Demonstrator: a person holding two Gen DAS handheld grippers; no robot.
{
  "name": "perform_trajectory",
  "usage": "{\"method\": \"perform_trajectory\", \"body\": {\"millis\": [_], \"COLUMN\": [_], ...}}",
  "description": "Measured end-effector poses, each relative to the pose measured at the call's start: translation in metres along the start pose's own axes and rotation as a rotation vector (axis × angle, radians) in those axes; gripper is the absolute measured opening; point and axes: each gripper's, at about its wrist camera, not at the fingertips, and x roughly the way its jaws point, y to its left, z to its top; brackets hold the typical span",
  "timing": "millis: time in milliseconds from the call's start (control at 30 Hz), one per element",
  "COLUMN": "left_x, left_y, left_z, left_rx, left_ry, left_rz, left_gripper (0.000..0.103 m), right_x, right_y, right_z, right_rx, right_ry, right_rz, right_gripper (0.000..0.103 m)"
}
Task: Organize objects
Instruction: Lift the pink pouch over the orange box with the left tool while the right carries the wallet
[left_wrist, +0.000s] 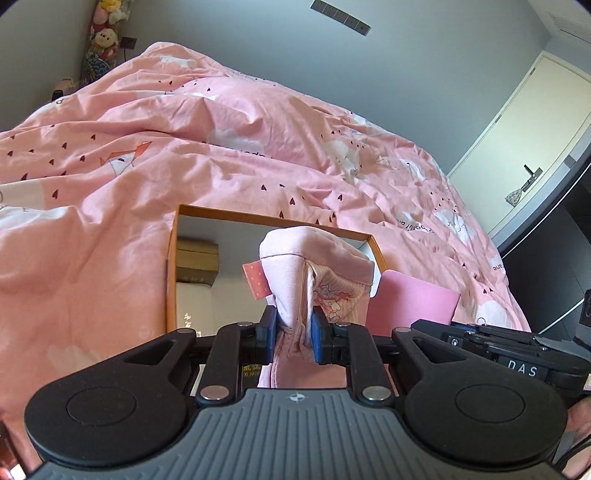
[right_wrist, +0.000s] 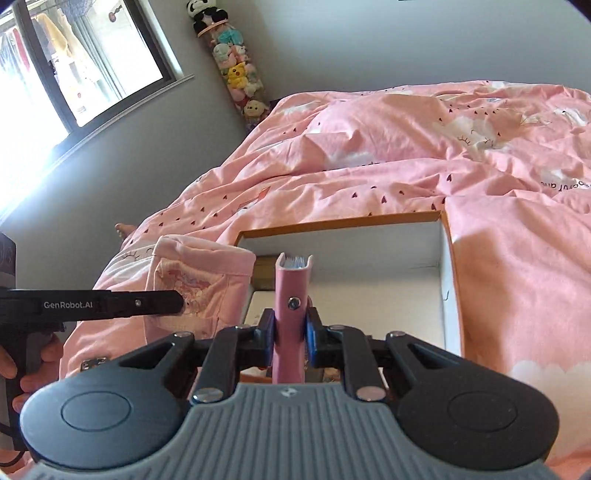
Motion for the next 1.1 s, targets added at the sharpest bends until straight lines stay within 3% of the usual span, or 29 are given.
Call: {"method": "perform_trajectory", "body": {"millis": [233,433,733,1067,1100], "left_x": [0.086,0.132,0.159,0.171,0.174], "left_y": [0.009,0.03,0.041,0.039,0.038], "left_z": [0.02,0.019,0.017,0.014,0.013], "left_rx": [-0.063,-0.143,-0.17,-0.11,-0.092], "left_ry": [0.063,0.137,0.199,0.218,0.224], "left_rz": [0.033,0.082,0.162,0.267,0.281], "left_gripper": [0.021,0.021,0.021,0.029,0.034], "right_x": [0.049,0.102,0.167,0.19,0.191], "right_y": [-0.039,-0.062,-0.076,-0.078,-0.078], "right_z": [0.027,0.041,0.048,0.052,0.052], "right_rx": [0.026,0.039,-0.006,0.008,0.009], "right_ry": [0.024,0.077,0.211,0.276,0.279], "right_rz": [-0.053,-0.056,-0.083,-0.048,-0.047], "right_gripper": [0.018,0.018,0.018,0.018,0.018]}}
